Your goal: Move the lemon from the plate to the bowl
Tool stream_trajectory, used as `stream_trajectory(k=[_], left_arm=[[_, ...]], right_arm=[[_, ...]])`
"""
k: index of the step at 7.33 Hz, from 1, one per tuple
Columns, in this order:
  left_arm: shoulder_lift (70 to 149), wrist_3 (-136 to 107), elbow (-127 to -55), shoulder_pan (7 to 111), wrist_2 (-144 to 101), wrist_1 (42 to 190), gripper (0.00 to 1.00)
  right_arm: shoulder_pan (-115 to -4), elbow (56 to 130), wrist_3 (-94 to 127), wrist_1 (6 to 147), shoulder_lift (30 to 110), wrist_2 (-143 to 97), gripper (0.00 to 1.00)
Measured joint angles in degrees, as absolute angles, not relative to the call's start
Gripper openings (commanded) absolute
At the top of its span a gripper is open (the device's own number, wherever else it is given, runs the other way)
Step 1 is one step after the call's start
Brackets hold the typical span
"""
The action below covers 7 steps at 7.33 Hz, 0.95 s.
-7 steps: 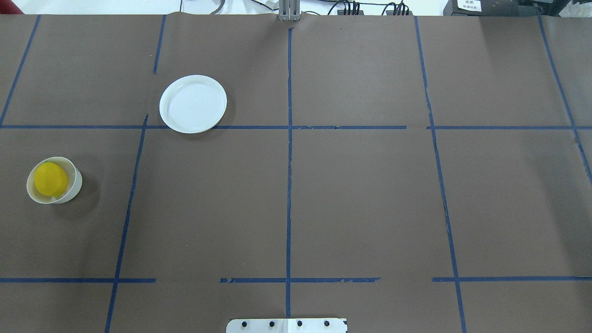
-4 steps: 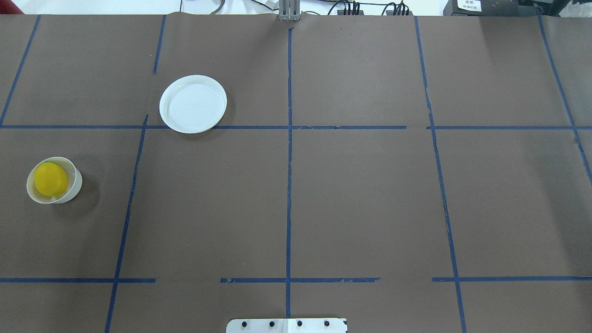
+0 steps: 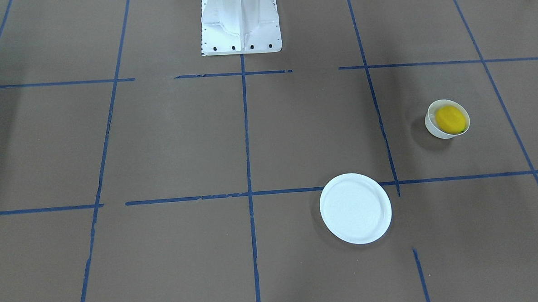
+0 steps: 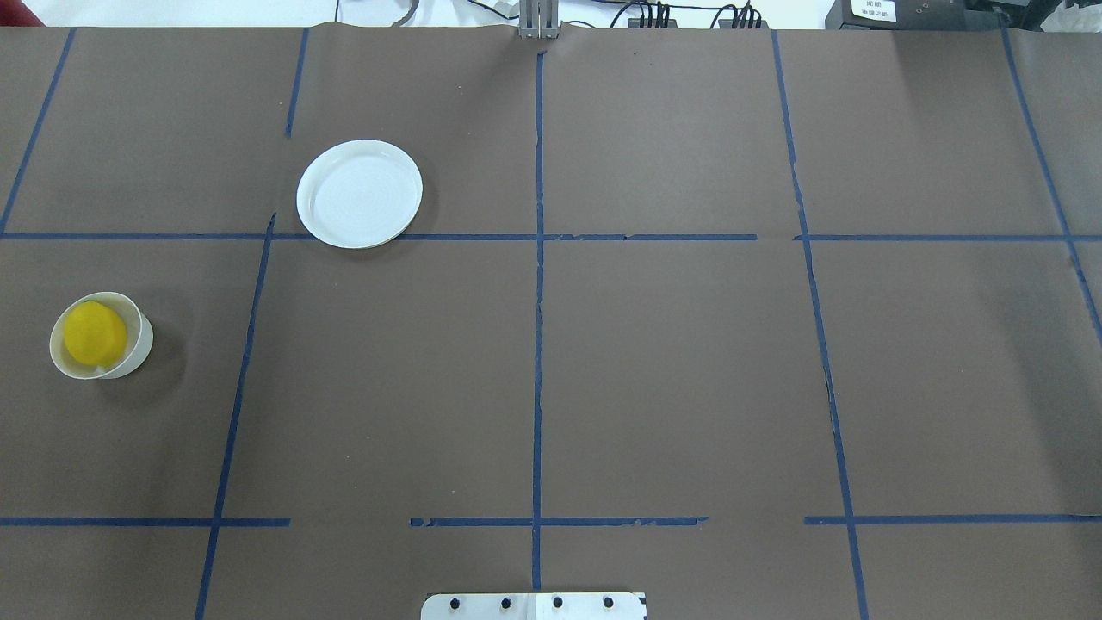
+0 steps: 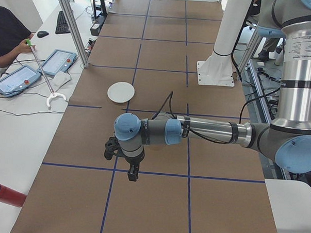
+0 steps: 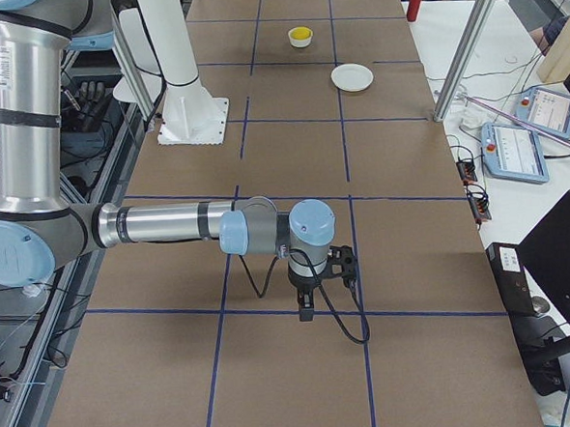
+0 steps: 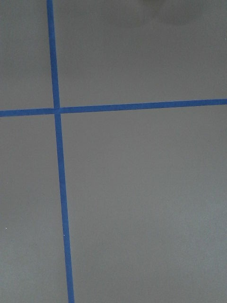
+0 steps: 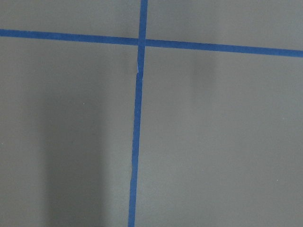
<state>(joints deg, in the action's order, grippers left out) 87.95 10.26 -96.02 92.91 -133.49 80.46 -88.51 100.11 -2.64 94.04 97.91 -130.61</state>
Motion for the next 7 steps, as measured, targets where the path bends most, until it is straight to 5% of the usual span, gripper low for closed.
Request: stream_trajectory(k=[7], left_arm=[[87.29, 10.20, -96.50, 92.90, -133.47, 80.30, 1.00]], right_arm=[[-88.51, 100.11, -2.64, 94.04, 97.91, -130.61, 1.00]])
